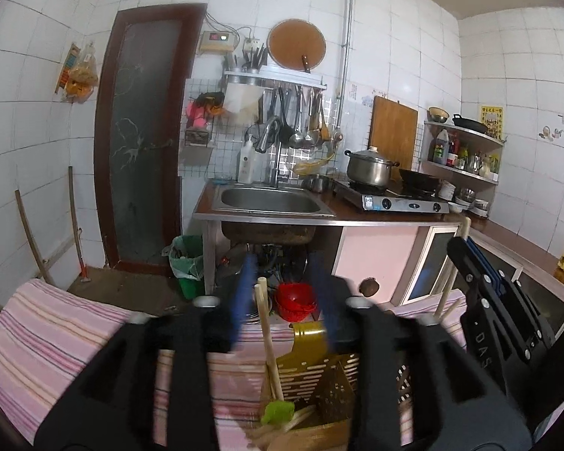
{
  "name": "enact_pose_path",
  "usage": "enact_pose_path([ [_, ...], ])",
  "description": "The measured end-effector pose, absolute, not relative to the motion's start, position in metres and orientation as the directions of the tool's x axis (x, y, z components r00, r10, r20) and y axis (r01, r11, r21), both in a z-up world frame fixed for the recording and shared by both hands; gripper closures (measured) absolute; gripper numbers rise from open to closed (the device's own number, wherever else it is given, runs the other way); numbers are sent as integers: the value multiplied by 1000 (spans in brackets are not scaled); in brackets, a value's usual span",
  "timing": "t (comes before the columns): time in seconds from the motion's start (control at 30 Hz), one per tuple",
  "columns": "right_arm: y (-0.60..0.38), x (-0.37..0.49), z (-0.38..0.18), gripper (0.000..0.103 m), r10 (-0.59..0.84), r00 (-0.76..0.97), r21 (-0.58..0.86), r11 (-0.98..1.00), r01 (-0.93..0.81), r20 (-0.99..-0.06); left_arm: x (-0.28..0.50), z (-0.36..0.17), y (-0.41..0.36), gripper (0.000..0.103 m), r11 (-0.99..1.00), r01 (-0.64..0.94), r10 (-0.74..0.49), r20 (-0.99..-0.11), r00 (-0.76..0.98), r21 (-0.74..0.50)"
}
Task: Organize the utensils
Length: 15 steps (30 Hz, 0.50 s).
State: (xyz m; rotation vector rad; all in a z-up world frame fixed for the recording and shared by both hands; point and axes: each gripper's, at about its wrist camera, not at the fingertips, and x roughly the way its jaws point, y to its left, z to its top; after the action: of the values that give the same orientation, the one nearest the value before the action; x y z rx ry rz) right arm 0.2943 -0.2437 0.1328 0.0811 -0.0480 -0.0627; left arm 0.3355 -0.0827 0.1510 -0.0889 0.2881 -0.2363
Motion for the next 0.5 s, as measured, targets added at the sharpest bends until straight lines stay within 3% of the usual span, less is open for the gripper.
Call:
enact_pose_path([
  [0.03,-245,291,135,95,-70,997,81,994,67,37,329,154,-82,49,970,213,-236,-260,936,-116],
  [0.07,-248,284,139,88,-78,997,78,994,76,24,320,159,-80,37,973,203,-224,-243,944,-108],
  [0.1,-250,279,142,64,-85,996,73,994,84,11,308,165,-76,31,977,190,-208,-221,953,-97],
  [0.17,-256,264,148,40,-98,995,70,993,98,-6,286,173,-71,9,980,182,-194,-189,963,-82],
  [0.3,-264,236,154,38,-99,994,33,994,100,-41,238,177,-56,5,987,150,-158,-154,975,-61],
  [0.5,-261,197,156,28,-81,992,5,997,82,-99,190,149,-18,5,982,130,-161,-233,959,-140],
])
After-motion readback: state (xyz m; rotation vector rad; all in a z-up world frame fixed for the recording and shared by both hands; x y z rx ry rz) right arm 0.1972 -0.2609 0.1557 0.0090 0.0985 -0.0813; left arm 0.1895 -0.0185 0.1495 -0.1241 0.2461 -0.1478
